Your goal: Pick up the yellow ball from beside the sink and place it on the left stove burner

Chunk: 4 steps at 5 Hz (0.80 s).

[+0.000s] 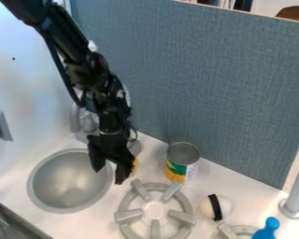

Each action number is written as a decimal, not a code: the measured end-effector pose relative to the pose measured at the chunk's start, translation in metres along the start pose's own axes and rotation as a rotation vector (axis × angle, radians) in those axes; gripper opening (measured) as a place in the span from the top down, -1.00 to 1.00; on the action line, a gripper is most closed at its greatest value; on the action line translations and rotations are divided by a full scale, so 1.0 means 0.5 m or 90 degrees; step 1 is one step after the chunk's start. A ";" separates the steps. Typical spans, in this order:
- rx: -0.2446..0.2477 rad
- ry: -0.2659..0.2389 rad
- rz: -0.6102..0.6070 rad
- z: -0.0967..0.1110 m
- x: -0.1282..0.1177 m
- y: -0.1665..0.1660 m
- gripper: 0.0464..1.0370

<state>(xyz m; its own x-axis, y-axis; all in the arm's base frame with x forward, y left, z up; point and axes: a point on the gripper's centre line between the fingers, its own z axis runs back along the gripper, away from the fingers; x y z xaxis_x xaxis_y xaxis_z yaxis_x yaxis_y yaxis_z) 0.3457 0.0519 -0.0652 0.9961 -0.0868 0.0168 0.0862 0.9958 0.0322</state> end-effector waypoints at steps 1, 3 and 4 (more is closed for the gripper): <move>-0.013 0.004 -0.010 0.010 0.008 0.001 -0.93; 0.000 -0.006 0.003 0.032 0.044 0.024 -0.93; 0.009 0.006 0.006 0.012 0.052 0.029 -0.93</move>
<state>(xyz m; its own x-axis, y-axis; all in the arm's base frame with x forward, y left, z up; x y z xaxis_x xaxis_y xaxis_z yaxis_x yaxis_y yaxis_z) 0.3725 0.0639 -0.0583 0.9970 -0.0769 0.0075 0.0765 0.9960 0.0462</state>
